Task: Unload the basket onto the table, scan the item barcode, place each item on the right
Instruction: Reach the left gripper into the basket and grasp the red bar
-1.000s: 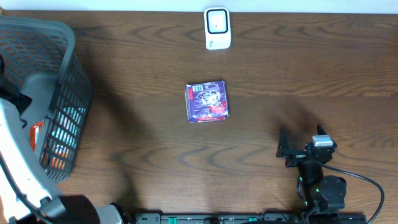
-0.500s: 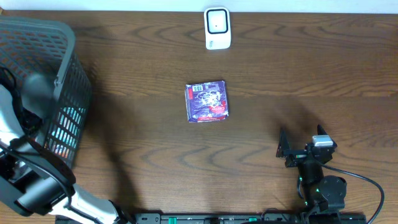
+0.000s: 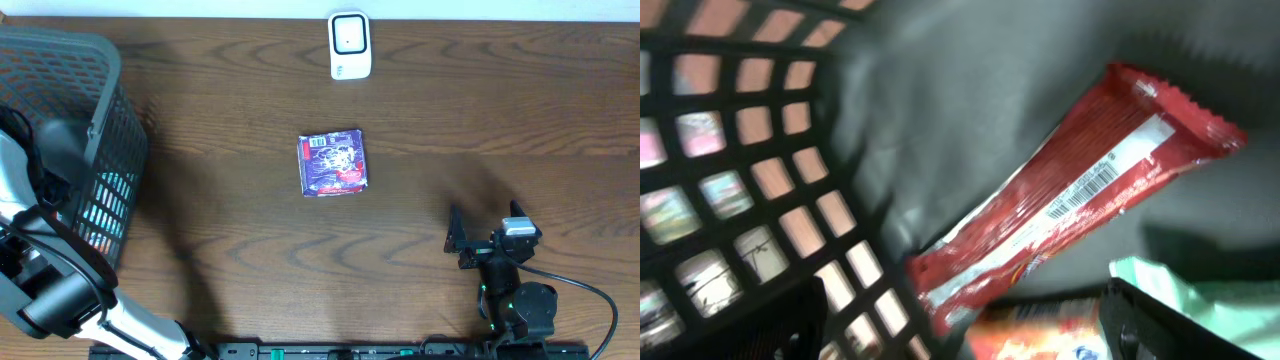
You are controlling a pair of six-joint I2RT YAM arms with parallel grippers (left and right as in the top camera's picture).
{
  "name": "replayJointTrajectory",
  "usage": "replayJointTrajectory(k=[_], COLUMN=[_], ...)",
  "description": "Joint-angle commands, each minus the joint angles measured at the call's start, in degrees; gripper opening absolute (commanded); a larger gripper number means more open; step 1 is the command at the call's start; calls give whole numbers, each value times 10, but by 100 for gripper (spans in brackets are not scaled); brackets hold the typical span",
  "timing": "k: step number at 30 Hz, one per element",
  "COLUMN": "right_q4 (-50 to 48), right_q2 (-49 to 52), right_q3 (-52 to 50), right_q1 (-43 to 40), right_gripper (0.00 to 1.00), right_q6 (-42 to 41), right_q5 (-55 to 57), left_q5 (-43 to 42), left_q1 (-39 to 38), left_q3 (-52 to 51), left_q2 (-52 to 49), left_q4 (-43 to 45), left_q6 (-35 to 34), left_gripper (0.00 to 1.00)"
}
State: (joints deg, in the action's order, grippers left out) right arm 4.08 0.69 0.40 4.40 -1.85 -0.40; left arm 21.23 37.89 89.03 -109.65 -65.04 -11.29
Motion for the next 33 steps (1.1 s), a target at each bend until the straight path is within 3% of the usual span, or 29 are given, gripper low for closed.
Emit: replayJointTrajectory(k=[1, 4, 9, 18, 19, 21, 23, 25, 27, 28, 33], right_q4=[2, 2, 2, 2, 2, 2, 2, 2, 2, 2, 2], right_q2=[-3, -3, -3, -3, -3, -3, -3, -3, -3, -3, -3], right_q3=[-1, -1, -1, -1, -1, -1, -1, -1, -1, -1, -1], right_q1=[-2, -2, -2, -2, -2, -2, -2, -2, -2, -2, -2], right_gripper=[99, 99, 99, 99, 99, 99, 99, 99, 99, 99, 99], right_q6=[9, 9, 9, 9, 9, 9, 9, 9, 9, 9, 9], right_q5=[-2, -2, -2, -2, -2, -2, -2, -2, -2, -2, -2], left_q5=[-16, -17, -94, -51, -51, -50, -37, -19, -4, -3, -4], left_q1=[3, 3, 3, 3, 3, 3, 3, 3, 3, 3, 1], left_q3=[-38, -66, -97, -165, -172, -182, -183, -183, -183, -182, -149], left_q2=[-15, -15, -16, -16, -16, -16, -16, -14, -11, -9, 21], left_q4=[36, 81, 137, 231, 236, 242, 240, 233, 223, 220, 178], left_q6=[7, 27, 77, 93, 93, 94, 93, 94, 94, 94, 91], left_gripper=[86, 86, 86, 86, 78, 50, 42, 42, 23, 9, 7])
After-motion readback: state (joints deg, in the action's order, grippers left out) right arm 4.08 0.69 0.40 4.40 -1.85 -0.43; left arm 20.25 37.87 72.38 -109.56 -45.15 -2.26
